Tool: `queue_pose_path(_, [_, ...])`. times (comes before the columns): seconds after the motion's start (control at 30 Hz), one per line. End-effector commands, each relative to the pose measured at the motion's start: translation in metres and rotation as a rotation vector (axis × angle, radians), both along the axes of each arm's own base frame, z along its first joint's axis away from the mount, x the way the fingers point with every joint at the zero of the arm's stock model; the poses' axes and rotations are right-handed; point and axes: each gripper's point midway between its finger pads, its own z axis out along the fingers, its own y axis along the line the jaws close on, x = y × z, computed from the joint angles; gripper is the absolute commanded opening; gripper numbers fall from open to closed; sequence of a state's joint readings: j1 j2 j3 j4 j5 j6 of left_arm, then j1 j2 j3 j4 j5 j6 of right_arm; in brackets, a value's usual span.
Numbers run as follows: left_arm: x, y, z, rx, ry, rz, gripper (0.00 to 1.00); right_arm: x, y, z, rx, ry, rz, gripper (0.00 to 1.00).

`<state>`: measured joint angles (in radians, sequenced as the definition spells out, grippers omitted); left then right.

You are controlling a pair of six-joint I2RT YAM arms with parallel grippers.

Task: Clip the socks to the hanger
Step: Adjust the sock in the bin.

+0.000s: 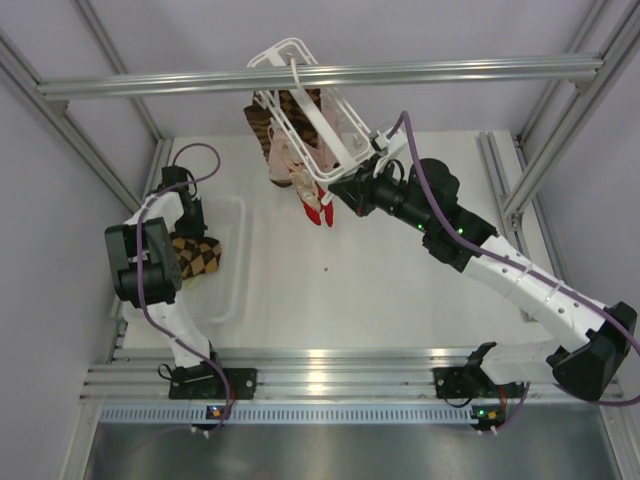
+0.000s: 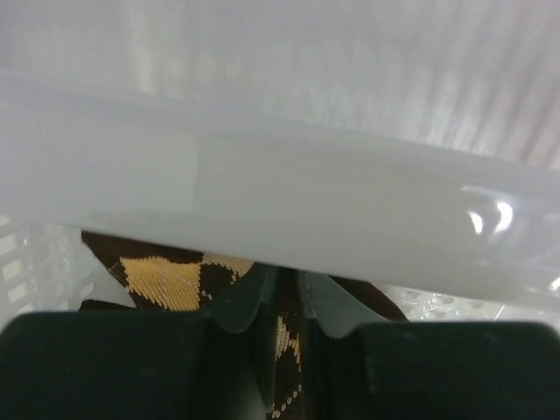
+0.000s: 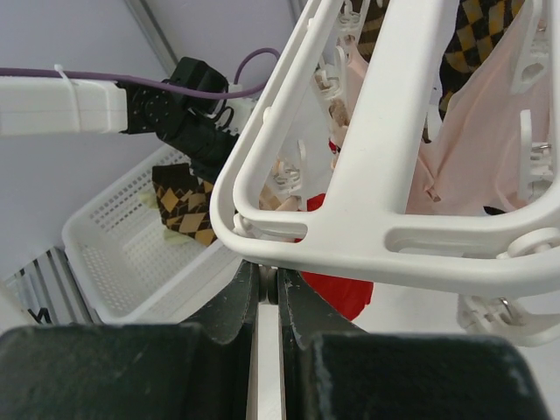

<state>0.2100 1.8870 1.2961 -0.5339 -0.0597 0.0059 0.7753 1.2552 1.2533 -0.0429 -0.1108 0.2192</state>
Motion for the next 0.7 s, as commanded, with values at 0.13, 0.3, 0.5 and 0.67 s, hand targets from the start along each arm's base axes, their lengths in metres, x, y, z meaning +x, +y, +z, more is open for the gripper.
queue_pose_path(0.13, [0.0,-0.023,0.059,-0.086,-0.157,-0.088,0.01,0.011,-0.013,0.04,0.062,-0.091,-0.055,0.0])
queue_pose_path(0.3, [-0.021,-0.039,0.114,-0.095,-0.25,-0.185,0.0,0.007,-0.016,0.039,0.068,-0.1,-0.047,0.0])
queue_pose_path(0.5, [-0.077,-0.059,0.141,-0.082,-0.23,-0.364,0.0,0.001,-0.019,0.04,0.08,-0.114,-0.035,0.0])
queue_pose_path(0.67, [-0.153,-0.07,0.124,-0.06,-0.087,-0.556,0.0,-0.003,-0.019,0.039,0.08,-0.119,-0.02,0.0])
